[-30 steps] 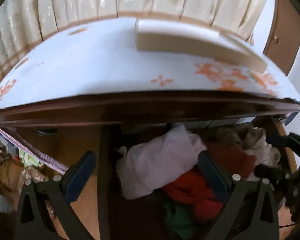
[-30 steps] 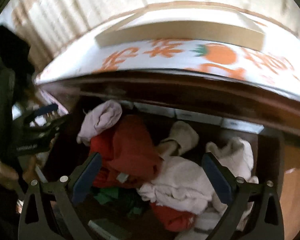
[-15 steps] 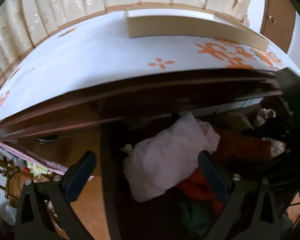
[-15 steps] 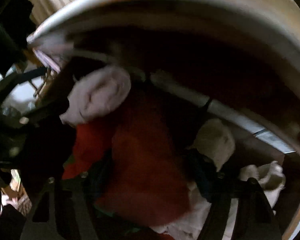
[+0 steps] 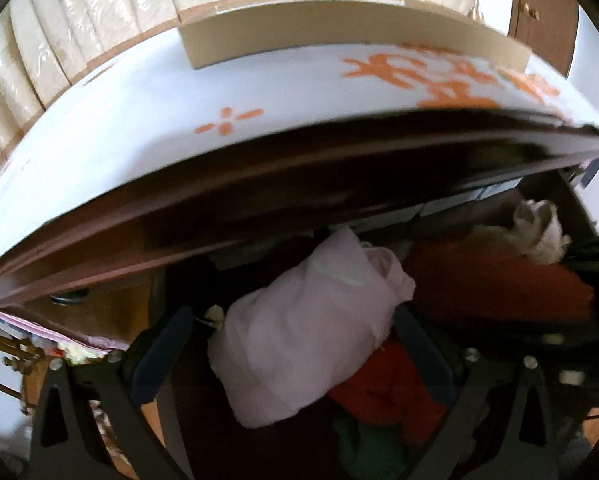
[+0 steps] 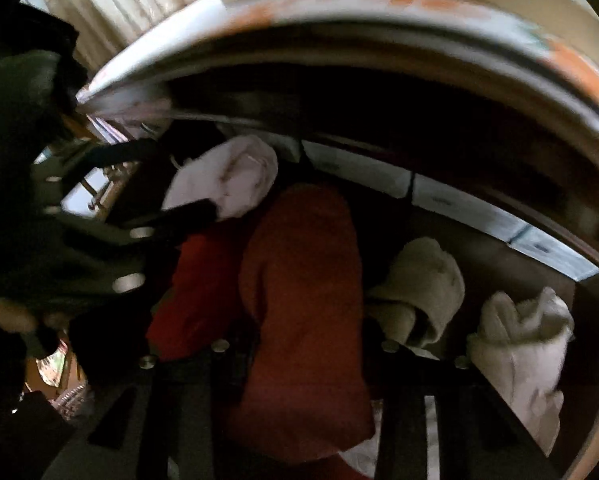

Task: Take underwear out of drawer
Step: 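Grasp the pink underwear with the left tool while the right grasps red underwear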

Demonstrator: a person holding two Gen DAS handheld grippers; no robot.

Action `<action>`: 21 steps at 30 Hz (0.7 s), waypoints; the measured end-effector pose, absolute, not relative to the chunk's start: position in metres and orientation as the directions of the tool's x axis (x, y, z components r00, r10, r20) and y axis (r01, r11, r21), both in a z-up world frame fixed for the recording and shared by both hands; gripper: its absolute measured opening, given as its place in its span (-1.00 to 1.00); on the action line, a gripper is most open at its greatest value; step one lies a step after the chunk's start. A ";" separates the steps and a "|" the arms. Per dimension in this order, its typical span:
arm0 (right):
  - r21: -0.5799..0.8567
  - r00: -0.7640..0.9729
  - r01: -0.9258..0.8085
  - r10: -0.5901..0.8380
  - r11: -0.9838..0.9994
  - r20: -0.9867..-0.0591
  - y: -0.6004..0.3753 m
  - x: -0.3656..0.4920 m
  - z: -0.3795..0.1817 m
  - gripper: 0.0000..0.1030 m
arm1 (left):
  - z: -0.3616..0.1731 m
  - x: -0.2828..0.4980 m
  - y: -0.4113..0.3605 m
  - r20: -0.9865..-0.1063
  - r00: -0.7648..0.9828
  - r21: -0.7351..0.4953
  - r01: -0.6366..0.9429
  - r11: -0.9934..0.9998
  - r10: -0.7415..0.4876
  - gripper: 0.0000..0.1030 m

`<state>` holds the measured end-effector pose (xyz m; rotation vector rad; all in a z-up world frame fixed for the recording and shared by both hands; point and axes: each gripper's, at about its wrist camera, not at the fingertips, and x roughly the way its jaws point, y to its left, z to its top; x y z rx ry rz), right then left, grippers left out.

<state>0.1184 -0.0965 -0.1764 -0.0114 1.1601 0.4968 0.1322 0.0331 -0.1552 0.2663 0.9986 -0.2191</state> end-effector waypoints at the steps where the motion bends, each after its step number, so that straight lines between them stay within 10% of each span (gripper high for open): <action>1: 0.247 0.320 -0.380 0.377 0.891 -0.869 -0.100 0.113 -0.173 -0.27 | -0.157 0.133 0.030 -0.850 0.525 0.139 0.304 0.942 -0.044 1.00; 9: 0.247 0.385 -0.356 0.382 0.901 -0.840 -0.126 0.082 -0.157 -0.27 | -0.163 0.136 0.024 -0.869 0.494 0.153 0.332 0.931 -0.033 0.96; 17: 0.268 0.411 -0.343 0.401 0.900 -0.819 -0.140 0.078 -0.145 -0.27 | -0.169 0.137 0.021 -0.895 0.435 0.085 0.385 0.919 -0.099 -0.21; 21: 0.281 0.456 -0.332 0.414 0.900 -0.788 -0.147 0.073 -0.130 -0.27 | -0.162 0.130 0.030 -0.874 0.469 0.081 0.397 0.914 -0.126 -0.46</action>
